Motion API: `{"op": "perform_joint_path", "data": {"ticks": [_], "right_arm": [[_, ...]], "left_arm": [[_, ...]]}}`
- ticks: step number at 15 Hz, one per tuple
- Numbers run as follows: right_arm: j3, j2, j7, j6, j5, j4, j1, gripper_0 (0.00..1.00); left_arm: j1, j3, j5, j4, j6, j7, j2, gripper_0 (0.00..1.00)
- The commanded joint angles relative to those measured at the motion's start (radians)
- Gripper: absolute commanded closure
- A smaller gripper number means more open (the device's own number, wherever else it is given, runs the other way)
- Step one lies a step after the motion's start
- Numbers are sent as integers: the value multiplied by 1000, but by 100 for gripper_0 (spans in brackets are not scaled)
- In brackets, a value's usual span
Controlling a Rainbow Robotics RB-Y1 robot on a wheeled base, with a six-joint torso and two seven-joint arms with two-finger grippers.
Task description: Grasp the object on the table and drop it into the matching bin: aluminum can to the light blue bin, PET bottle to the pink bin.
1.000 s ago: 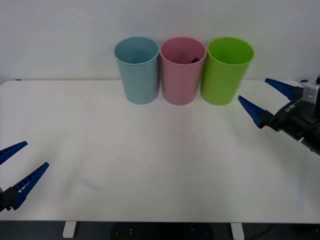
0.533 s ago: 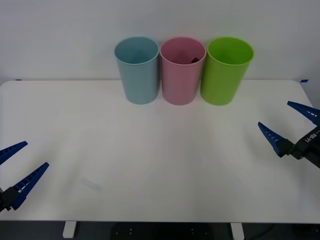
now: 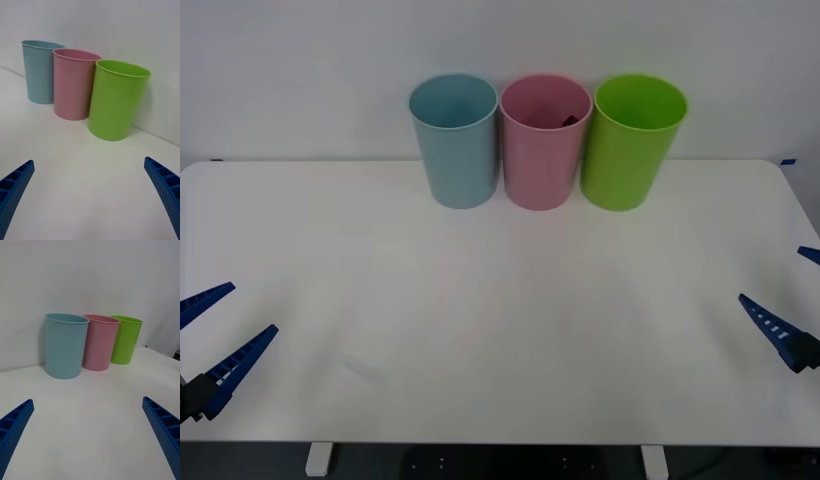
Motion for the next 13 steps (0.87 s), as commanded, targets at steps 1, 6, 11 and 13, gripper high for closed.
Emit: {"op": "perform_joint_path", "data": {"ticks": [1, 6, 11, 13], "right_arm": [[-30, 28, -2, -27, 0, 0, 37, 0], [-42, 40, -3, -30, -46, 0, 105, 0], [-40, 40, -3, -30, -49, 0, 128, 0], [-40, 40, -3, -30, -49, 0, 128, 0]], "left_arm": [[0, 0, 0, 0, 0, 0, 0, 0], [0, 0, 0, 0, 0, 0, 0, 0], [0, 0, 0, 0, 0, 0, 0, 0], [0, 0, 0, 0, 0, 0, 0, 0]]}}
